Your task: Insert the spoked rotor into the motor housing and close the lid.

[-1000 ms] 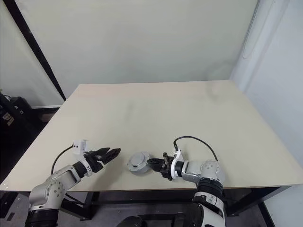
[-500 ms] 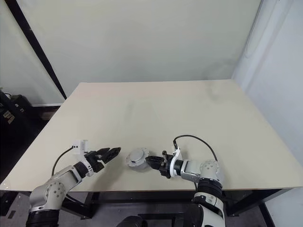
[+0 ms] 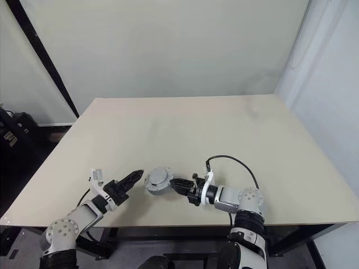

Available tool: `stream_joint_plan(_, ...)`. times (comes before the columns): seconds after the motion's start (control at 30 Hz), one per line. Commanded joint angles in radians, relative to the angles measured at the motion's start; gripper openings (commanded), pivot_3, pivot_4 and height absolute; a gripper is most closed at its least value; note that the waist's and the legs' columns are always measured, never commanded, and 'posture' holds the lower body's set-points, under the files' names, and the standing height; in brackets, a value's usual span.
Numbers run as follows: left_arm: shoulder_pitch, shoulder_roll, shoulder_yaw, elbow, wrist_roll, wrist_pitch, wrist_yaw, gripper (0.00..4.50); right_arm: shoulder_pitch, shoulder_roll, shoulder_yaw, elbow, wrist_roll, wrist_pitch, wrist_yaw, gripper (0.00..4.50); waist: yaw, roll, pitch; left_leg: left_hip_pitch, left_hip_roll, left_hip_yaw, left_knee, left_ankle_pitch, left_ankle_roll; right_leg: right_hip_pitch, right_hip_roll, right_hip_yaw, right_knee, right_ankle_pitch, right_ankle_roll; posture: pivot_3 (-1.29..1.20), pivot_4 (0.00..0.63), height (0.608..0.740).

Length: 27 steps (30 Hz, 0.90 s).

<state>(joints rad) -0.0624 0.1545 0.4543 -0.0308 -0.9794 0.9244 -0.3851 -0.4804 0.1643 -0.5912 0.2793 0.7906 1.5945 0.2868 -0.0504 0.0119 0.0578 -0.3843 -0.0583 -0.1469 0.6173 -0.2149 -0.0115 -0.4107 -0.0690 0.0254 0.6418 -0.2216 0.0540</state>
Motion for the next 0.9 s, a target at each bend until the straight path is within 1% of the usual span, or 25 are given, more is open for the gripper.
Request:
stream_joint_plan(0.03,-0.026,-0.027,0.028,-0.004,-0.077,0.003,0.032,4.50,-0.012,0.101,0.022,-0.049,0.068,0.009,0.022,1.21,0.000,0.000,0.000,0.000,0.000,0.000,0.000,0.000,0.000,0.000,0.000,0.000,0.000,0.000,0.000,0.00,0.000,0.740)
stream_joint_plan(0.3,-0.029,-0.070,-0.010,0.058,-0.092,0.019,0.050,4.50,-0.009,0.096,0.029,-0.054,0.071,0.014,0.019,1.21,0.000,0.000,0.000,0.000,0.000,0.000,0.002,0.000,0.000,0.001,0.000,0.000,0.000,0.000,0.000,0.00,0.000,0.740)
stream_joint_plan(0.67,-0.035,-0.093,-0.039,0.095,-0.109,0.053,0.039,4.50,-0.001,0.092,0.030,-0.060,0.060,0.013,0.010,1.21,0.000,0.000,0.000,0.000,0.000,0.001,0.003,0.000,0.000,0.001,0.000,0.000,0.000,0.000,-0.001,0.00,0.000,0.740)
stream_joint_plan(0.9,-0.031,-0.090,-0.053,0.100,-0.129,0.083,0.033,4.50,0.002,0.093,0.029,-0.057,0.059,0.009,0.004,1.21,0.000,0.000,0.000,0.000,0.000,0.001,0.004,0.000,0.000,0.001,0.001,0.000,0.000,0.001,-0.001,0.00,0.000,0.740)
